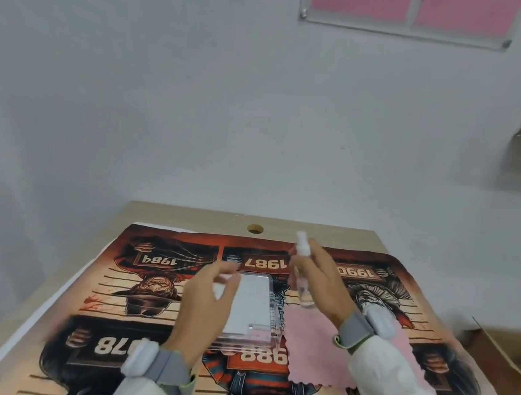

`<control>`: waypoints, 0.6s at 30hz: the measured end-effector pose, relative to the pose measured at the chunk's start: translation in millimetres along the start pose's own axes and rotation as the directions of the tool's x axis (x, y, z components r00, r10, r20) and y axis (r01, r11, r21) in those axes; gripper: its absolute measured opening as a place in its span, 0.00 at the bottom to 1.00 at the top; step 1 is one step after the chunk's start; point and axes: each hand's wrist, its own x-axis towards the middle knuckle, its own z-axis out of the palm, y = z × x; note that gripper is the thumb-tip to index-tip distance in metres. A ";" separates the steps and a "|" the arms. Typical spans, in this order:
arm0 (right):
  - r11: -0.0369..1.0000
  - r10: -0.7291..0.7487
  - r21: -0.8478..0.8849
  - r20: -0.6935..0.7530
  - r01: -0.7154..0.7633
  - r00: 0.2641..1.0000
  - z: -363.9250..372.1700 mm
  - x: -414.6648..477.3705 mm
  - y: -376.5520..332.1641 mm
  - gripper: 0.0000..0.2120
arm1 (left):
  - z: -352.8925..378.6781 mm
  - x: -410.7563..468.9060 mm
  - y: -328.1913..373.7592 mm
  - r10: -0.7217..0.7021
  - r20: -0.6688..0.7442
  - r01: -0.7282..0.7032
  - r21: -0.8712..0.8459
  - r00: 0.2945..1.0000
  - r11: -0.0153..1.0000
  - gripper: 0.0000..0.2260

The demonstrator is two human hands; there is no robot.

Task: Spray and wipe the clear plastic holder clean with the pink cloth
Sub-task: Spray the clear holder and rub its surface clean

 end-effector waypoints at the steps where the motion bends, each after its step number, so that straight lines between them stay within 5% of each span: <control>1: 0.999 -0.001 0.052 0.076 -0.003 0.997 5.2 -2.7 -5.5 0.10 | 3.3 5.5 11.8 0.038 0.031 -0.037 -0.052 0.999 0.998 0.09; 5: 0.981 -0.070 0.192 0.231 0.025 0.971 27.7 -10.8 -22.1 0.16 | 14.0 23.5 49.4 0.095 0.133 -0.045 -0.337 0.986 0.941 0.12; 9: 0.963 -0.129 0.256 0.134 0.091 0.983 41.2 -12.5 -22.2 0.17 | 15.5 30.2 59.0 0.075 0.191 0.020 -0.454 0.979 0.891 0.11; 18: 0.963 -0.267 0.013 -0.047 0.268 0.963 62.5 -9.9 -16.8 0.16 | 13.9 32.9 55.4 -0.072 0.212 0.182 -0.563 0.975 0.806 0.10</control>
